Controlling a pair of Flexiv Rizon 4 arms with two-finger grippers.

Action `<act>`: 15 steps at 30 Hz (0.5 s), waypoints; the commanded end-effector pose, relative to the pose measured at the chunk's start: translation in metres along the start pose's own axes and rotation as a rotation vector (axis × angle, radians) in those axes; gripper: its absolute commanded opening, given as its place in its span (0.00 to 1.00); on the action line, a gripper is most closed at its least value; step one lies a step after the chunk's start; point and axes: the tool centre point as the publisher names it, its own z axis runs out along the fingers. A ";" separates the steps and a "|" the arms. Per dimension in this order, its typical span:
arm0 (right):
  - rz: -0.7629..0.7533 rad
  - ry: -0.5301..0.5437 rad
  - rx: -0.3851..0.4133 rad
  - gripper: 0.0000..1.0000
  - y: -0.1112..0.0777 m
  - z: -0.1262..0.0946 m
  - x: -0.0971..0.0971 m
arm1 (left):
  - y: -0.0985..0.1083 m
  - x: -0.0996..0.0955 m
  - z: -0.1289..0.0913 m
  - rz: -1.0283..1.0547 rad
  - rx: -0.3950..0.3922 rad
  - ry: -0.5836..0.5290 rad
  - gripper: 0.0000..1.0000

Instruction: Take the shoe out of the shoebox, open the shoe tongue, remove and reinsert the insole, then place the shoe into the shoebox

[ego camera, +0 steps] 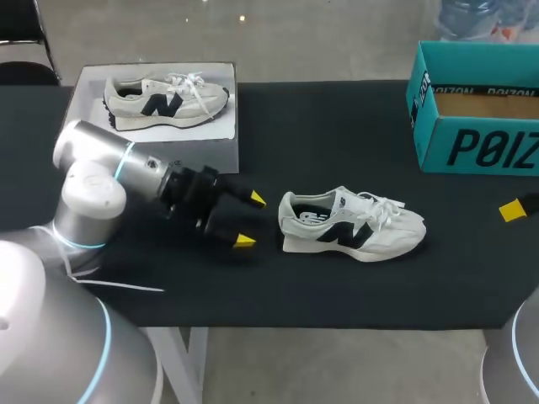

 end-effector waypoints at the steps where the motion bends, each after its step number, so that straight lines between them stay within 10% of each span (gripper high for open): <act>1: 0.000 -0.001 0.000 1.00 -0.001 0.001 0.000 | 0.006 -0.006 0.012 -0.001 0.010 -0.002 1.00; 15: 0.000 -0.001 0.000 1.00 -0.001 0.001 0.000 | 0.006 -0.020 0.033 -0.007 0.035 0.001 1.00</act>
